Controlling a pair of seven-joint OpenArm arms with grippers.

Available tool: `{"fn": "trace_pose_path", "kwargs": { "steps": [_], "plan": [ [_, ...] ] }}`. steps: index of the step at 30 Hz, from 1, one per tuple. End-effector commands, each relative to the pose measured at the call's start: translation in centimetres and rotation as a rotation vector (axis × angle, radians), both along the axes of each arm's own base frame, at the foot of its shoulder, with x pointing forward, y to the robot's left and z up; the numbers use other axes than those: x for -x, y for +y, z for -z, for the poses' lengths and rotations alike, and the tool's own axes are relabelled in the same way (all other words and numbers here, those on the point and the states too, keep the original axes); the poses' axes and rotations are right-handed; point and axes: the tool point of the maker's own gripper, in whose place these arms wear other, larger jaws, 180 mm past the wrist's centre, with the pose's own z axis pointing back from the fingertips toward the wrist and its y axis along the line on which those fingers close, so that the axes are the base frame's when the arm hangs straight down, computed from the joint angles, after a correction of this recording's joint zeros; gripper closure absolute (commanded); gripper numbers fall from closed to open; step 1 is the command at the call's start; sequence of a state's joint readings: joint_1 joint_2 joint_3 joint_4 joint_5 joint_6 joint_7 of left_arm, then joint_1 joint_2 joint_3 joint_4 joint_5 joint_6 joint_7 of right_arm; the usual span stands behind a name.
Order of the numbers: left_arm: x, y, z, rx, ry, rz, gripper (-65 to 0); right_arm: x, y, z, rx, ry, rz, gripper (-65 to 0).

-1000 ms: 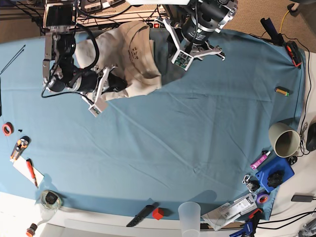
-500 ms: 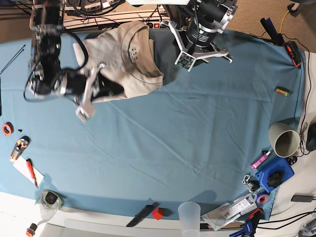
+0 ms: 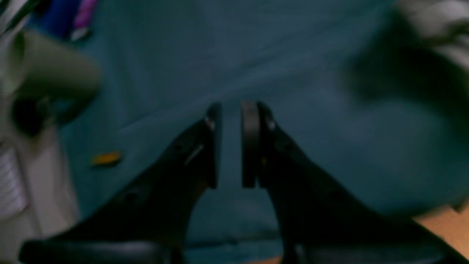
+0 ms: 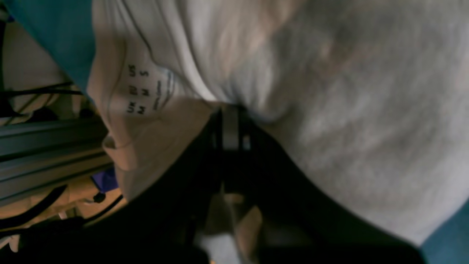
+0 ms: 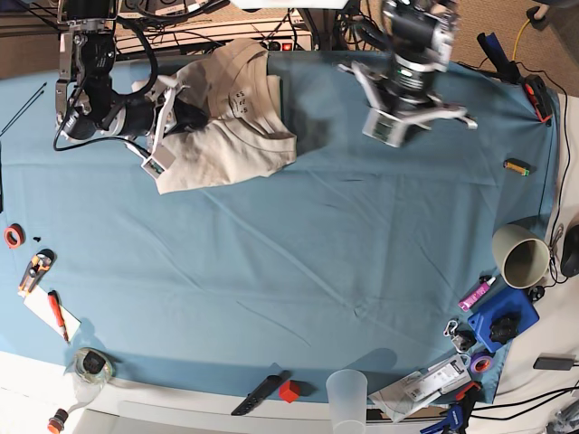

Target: Fold the T-shirt properly

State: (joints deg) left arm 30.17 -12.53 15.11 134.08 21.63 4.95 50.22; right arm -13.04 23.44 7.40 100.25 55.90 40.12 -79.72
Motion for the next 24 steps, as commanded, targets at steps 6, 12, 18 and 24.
{"fn": "trace_pose_path", "kwargs": {
  "steps": [6, 12, 18, 24],
  "plan": [
    [-1.2, 6.3, -1.0, 0.059, -0.034, -0.177, 0.0, -2.8, -1.9, -4.7, 0.067, -0.187, 0.027, 0.0],
    [1.6, 9.4, 0.9, 0.091, 0.105, -0.252, 0.0, -1.8, -5.4, -6.6, 0.131, -0.241, 0.129, 0.0],
    [4.8, 11.3, 2.5, 0.051, 0.217, -0.318, 0.0, 1.4, -8.0, -7.9, 0.229, -0.248, 0.179, 0.0],
    [8.4, 11.1, 4.2, 0.056, 0.354, -0.33, 0.0, 5.3, -9.2, -6.6, 0.269, -0.14, 0.199, 0.0]
  ]
}}
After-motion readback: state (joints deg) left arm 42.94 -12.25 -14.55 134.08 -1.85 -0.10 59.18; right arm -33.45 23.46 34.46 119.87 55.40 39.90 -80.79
